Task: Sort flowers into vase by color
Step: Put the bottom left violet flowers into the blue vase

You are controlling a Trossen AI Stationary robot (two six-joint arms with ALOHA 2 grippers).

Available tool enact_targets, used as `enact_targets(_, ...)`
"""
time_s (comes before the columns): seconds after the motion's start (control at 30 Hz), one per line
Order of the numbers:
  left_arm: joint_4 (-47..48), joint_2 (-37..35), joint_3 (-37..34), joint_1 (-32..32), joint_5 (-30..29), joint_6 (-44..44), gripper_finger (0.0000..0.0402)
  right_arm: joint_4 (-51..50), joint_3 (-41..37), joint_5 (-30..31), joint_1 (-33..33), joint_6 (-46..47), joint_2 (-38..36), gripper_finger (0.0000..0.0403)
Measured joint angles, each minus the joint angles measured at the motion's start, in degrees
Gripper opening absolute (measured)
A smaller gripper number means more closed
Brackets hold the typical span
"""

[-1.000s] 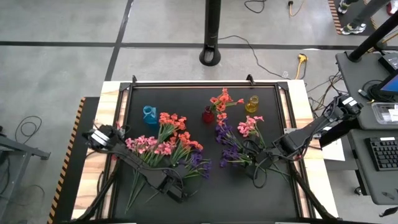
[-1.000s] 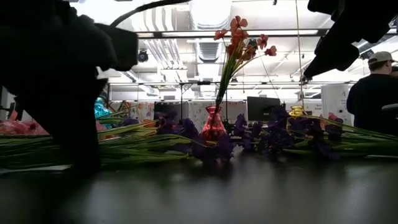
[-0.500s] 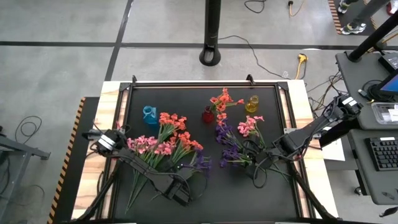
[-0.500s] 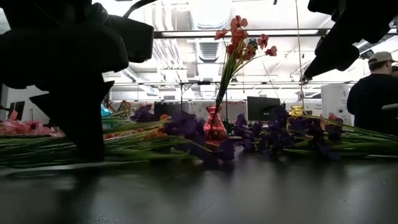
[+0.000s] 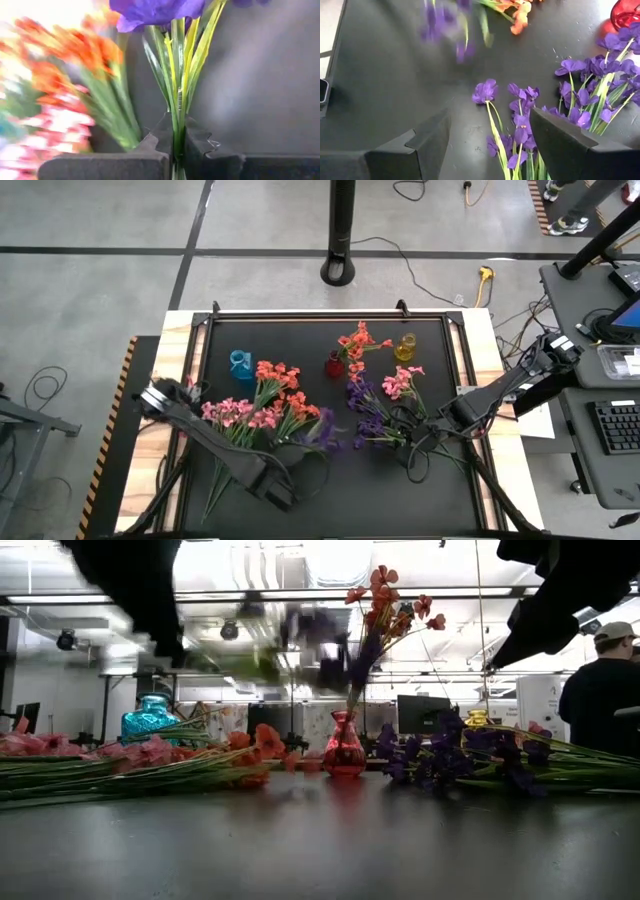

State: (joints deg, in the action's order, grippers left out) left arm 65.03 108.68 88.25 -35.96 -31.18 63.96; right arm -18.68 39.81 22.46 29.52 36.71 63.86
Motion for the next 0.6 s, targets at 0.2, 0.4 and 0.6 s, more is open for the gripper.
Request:
enact_targets(0.2, 0.83, -12.17, -1.86, -1.73, -18.03, -1.95, 0.0001, -0.30, 0.00, 0.07, -0.02, -0.10, 0.00, 0.0263)
enact_targets(0.4, -1.02, -21.87, -5.00, -0.95, -37.40, -10.77, 0.0000, 0.16, 0.01, 2.07, -0.02, -0.52, 0.00, 0.0264)
enact_targets(0.6, -3.53, -30.29, -7.52, 3.93, -42.53, -20.19, 0.0000, 0.97, 0.00, 3.23, -0.02, -0.77, 0.00, 0.0261)
